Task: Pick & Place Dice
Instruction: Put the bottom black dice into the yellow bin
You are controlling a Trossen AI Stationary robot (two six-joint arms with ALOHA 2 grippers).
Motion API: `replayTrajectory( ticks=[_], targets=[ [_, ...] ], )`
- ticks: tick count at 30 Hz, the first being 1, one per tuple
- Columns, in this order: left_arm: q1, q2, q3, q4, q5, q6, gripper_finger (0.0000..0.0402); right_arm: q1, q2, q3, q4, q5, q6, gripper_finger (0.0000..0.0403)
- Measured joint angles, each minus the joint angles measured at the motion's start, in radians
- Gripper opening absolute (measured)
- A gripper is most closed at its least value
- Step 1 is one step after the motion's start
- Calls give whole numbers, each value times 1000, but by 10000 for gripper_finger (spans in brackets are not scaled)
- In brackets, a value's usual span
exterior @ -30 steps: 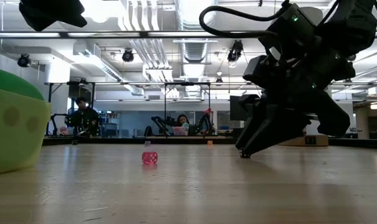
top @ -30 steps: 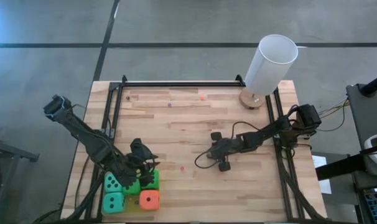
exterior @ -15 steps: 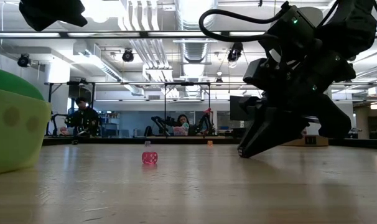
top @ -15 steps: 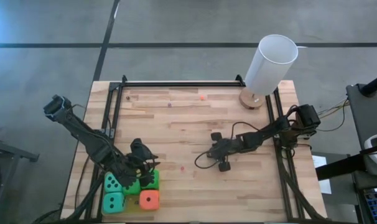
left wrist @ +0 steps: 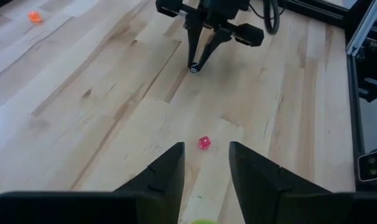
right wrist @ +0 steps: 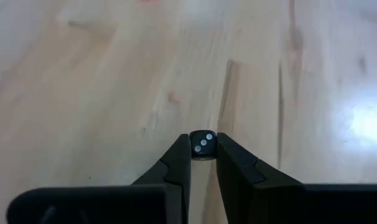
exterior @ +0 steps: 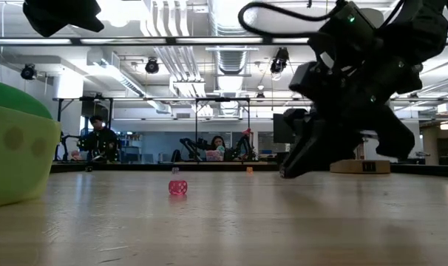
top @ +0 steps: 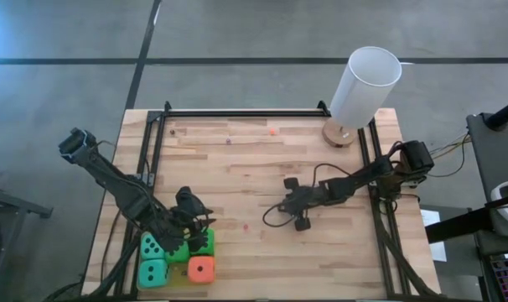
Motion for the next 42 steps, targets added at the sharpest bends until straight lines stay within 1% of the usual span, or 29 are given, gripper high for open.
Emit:
replayTrajectory(
  ticks=[5,8,11,14,17,20,24,30,33,38,42],
  targets=[
    [0,0,0,36,0,0,127,0,-71,1,1,0,-14,48],
    [0,0,0,42,-10,3,126,1,-122,15,2,3,-49,48],
    [1,0,0,47,-44,-5,129,1,-171,38,4,7,-100,48],
    [10,0,0,91,-76,-61,133,4,-207,70,5,47,-173,48],
    [26,0,0,145,-83,-105,132,9,-230,101,39,84,-261,48],
    [44,10,0,203,-109,-129,128,21,-242,117,108,84,-335,48],
    [77,40,-1,277,-127,-132,123,37,-246,131,164,90,-381,48],
    [146,75,-1,369,-127,-133,124,53,-218,148,159,218,-403,52],
    [172,89,-1,390,-126,-133,127,57,-209,149,162,259,-411,53],
    [204,110,-1,405,-123,-136,130,57,-204,149,167,266,-411,54],
    [222,132,-1,434,-123,-182,132,57,-202,149,188,266,-407,54]
  ],
)
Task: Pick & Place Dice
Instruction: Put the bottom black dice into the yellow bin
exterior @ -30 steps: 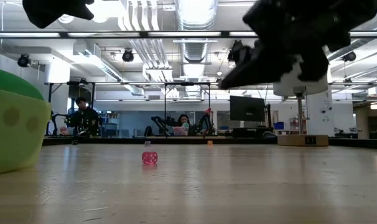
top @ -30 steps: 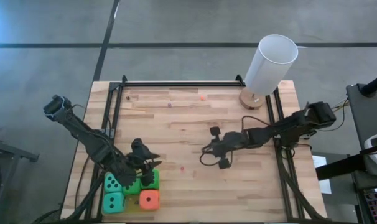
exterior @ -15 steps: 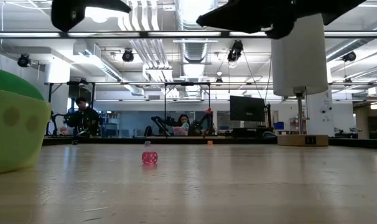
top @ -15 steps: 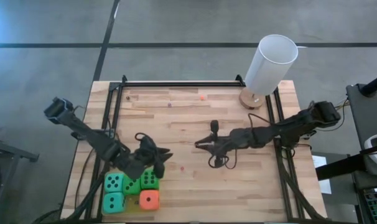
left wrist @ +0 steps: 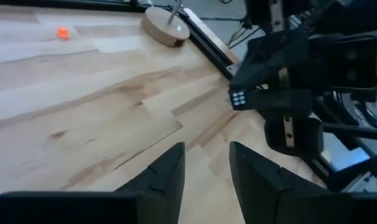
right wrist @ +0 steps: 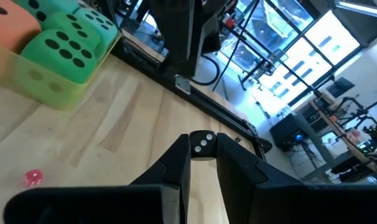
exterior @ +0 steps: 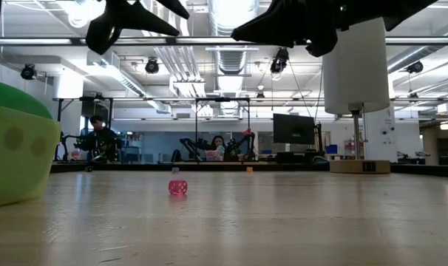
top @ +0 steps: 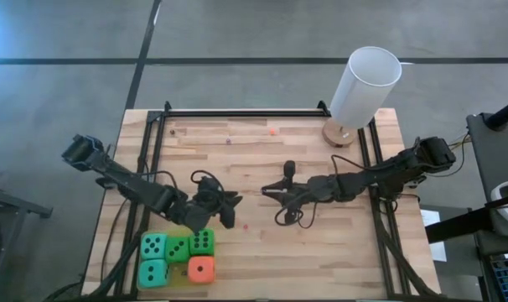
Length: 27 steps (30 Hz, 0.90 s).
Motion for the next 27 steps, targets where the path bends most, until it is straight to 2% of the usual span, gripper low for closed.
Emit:
replayTrajectory(
  ticks=[10,15,27],
  targets=[
    [41,79,0,207,0,85,126,0,0,0,0,0,2,54],
    [70,112,0,233,4,83,131,0,0,0,0,0,2,54],
    [123,157,0,329,105,81,124,0,0,-1,-6,-1,-2,54]
  ],
)
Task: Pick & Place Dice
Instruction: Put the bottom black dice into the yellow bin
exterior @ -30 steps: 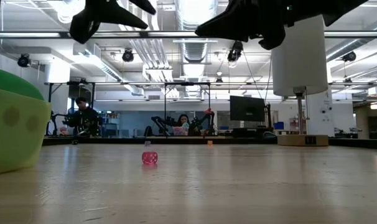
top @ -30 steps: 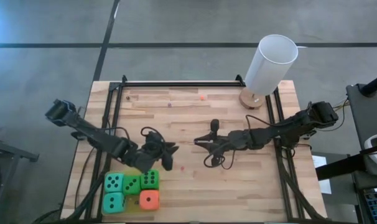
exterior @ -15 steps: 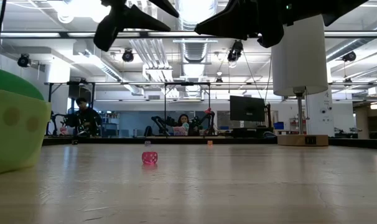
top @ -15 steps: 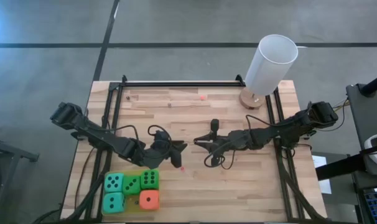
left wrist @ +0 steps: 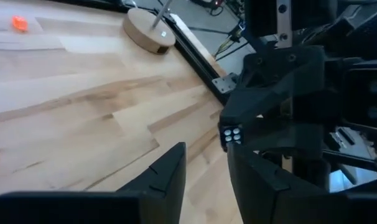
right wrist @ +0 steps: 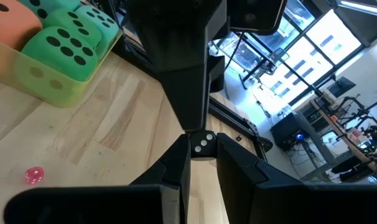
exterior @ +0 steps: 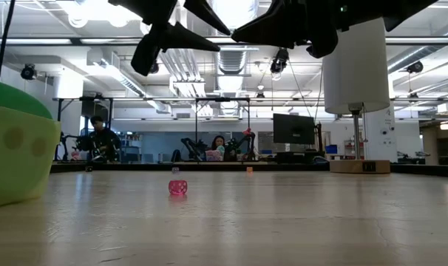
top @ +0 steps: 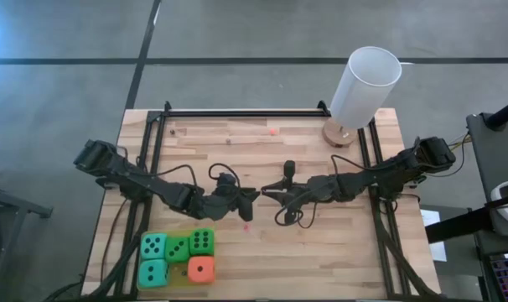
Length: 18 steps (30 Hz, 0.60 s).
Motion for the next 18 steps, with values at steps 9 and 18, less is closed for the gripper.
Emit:
replayTrajectory(
  ticks=[9,18],
  targets=[
    [-1,0,4,80,46,132,122,0,0,0,0,0,0,54],
    [11,0,3,61,45,134,122,0,0,0,0,-3,0,54]
  ],
)
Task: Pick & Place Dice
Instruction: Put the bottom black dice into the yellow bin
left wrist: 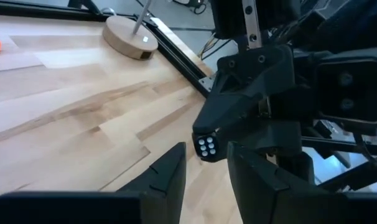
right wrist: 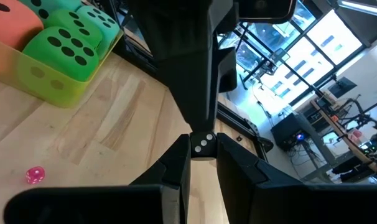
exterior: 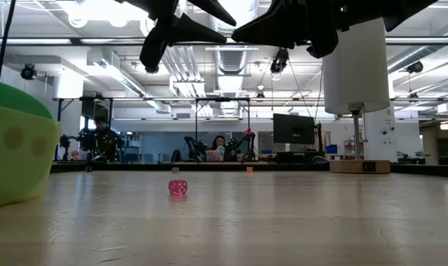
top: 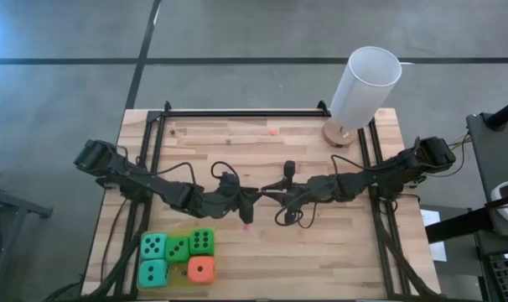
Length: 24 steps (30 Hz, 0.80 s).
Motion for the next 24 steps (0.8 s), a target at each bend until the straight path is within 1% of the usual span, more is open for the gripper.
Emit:
replayTrajectory(
  ticks=[12,24],
  targets=[
    [8,2,0,0,0,21,129,0,0,0,0,0,0,54],
    [20,35,0,38,9,23,118,0,2,-3,-5,3,-2,54]
  ],
)
